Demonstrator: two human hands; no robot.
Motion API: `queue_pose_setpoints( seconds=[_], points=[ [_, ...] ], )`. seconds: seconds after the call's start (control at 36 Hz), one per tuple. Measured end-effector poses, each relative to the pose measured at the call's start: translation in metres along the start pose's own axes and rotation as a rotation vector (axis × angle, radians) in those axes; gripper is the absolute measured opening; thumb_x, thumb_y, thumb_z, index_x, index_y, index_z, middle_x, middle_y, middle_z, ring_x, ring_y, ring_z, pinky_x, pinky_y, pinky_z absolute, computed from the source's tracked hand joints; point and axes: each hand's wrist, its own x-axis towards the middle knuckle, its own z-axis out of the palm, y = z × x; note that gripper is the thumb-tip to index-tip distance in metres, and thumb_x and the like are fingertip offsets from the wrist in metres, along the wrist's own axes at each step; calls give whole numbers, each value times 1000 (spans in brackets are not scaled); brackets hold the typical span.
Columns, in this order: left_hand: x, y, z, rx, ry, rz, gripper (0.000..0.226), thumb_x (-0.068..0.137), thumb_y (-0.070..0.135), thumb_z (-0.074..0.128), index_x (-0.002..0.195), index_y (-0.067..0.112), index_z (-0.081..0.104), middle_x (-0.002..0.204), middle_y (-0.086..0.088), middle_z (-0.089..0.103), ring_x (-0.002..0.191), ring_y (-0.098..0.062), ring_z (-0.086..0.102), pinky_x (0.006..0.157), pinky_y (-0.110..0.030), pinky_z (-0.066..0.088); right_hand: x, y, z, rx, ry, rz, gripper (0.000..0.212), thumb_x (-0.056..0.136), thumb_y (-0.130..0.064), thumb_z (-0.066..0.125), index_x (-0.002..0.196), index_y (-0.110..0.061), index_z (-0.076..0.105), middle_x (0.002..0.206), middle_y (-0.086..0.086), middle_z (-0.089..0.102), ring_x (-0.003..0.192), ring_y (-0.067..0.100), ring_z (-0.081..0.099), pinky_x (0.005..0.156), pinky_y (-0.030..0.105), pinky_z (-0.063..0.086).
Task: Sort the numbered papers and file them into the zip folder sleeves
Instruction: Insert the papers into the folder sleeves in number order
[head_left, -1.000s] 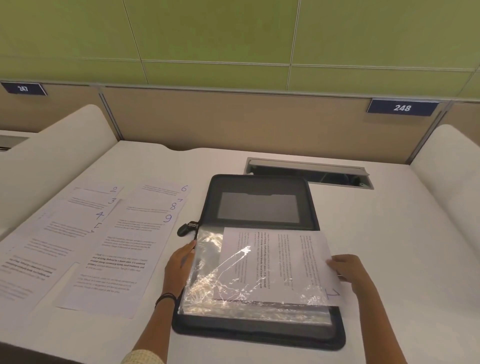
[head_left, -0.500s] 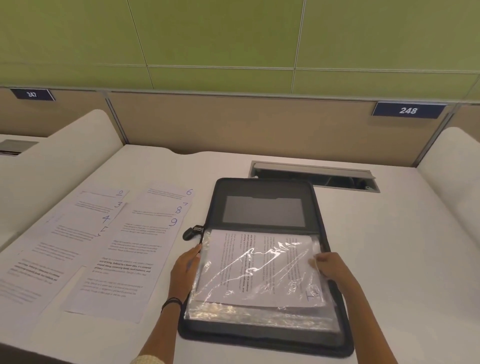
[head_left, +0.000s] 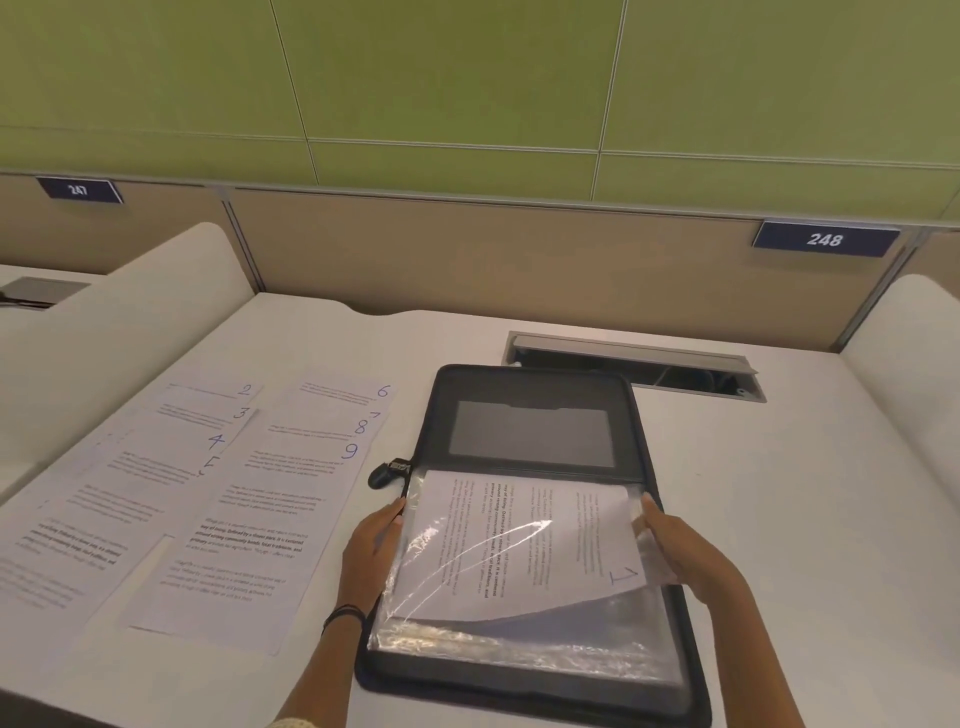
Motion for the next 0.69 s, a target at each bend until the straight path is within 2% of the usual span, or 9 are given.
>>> queue_pose_setpoints(
  seconds=[0.14,0.22,0.28,0.33,0.39,0.44,0.53,0.61,0.69],
  points=[
    [15,-41,4,-185,-76,1,68,63,80,59,81,15,60,78,-7,65,72,-31,61,83,-53,51,3,-5,0,14,-3,-22,34,95,-35,49,101,-3,59,95,13,69,82,26,67,55,32,57],
    [5,-12,2,-99,-16,-10,36,83,56,57,97,23,63,99,8,66,88,-15,61,90,-40,50,7,-4,-2,1,1,-84,29,95,-27,53,105,-1,61,100,13,70,88,25,67,64,35,59],
    [9,-21,4,-70,-3,15,29,86,54,55,87,27,63,83,21,66,77,-9,62,84,-40,54,9,-5,-3,52,17,-117,30,95,-26,52,106,0,61,101,14,69,91,26,66,61,32,57],
    [11,-28,5,-50,9,29,40,85,57,55,81,19,65,70,15,64,67,-12,62,78,-48,55,11,-7,-3,150,36,-137,28,95,-24,52,106,1,61,101,15,67,93,27,64,61,31,57],
    [7,-16,3,-37,29,15,30,92,40,54,101,14,67,90,11,65,84,-10,61,88,-38,52,15,-8,-3,278,56,-160,26,95,-21,52,104,1,60,98,14,66,91,27,63,65,32,58],
    [5,-10,2,-47,33,4,24,96,24,50,117,25,61,113,11,59,103,-6,54,92,-21,43,17,-9,-2,401,69,-175,20,95,-19,53,100,-1,60,91,11,65,87,25,63,66,31,59],
    [3,-9,2,-60,15,0,27,92,31,53,117,39,60,118,7,61,108,-12,57,96,-28,45,22,-7,0,597,78,-186,16,94,-18,53,96,-4,61,84,8,69,81,24,68,59,27,58],
    [6,-18,8,-79,38,-8,47,85,63,45,115,28,58,108,3,62,98,-13,57,100,-36,44,31,-8,3,832,63,-185,15,93,-16,51,93,-7,62,85,10,71,74,19,72,55,24,56],
    [2,-5,8,-53,37,-4,19,100,31,39,107,37,55,102,16,60,94,0,55,98,-25,41,39,-12,6,944,44,-200,29,95,-16,44,85,-19,71,80,-2,74,75,10,71,58,19,56]
  ],
)
